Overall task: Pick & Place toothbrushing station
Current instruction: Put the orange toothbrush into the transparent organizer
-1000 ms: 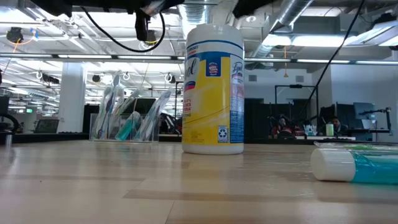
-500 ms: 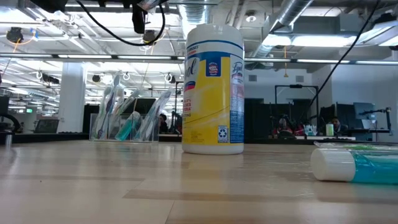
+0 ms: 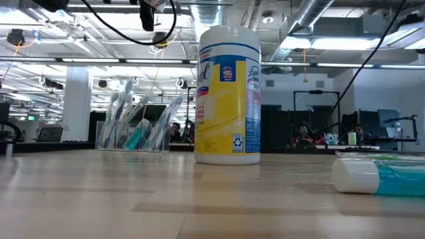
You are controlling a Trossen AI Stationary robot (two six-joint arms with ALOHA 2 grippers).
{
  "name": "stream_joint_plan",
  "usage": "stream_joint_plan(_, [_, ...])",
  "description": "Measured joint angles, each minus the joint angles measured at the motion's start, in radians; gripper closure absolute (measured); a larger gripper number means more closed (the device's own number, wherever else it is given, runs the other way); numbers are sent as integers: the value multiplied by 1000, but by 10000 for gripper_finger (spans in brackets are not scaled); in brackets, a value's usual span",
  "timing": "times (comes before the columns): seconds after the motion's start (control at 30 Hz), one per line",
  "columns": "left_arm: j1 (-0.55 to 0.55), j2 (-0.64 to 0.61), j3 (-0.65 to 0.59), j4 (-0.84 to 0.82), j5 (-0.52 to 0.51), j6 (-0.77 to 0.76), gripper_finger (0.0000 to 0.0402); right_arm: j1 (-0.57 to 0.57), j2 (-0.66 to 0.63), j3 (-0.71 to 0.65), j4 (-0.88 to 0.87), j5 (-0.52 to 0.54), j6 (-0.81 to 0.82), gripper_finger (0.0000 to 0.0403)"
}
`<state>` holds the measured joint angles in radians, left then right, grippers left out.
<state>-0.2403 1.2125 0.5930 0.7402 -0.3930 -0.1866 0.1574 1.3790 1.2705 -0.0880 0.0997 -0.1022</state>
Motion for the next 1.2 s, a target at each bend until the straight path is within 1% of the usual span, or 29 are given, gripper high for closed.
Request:
stream_joint_plan(0.17, [-9, 0, 0, 11, 1, 25, 393, -29, 0, 0, 30, -38, 20, 246])
stream_joint_plan(0.33, [-9, 0, 0, 20, 24, 26, 393, -56, 1, 0, 63, -79, 41, 246])
stream_joint_plan(0.53, [-9, 0, 0, 25, 25, 26, 393, -69, 0, 0, 92, -104, 43, 250])
stream_joint_plan(0.83, [-8, 0, 0, 31, 51, 26, 393, -89, 0, 0, 151, -105, 43, 249])
stream_joint_plan(0.97, [-8, 0, 0, 32, 51, 26, 392, -95, 0, 0, 183, -106, 43, 255])
stream_joint_plan(1.2, [-8, 0, 0, 32, 50, 26, 392, -95, 25, -2, 222, -140, 42, 267])
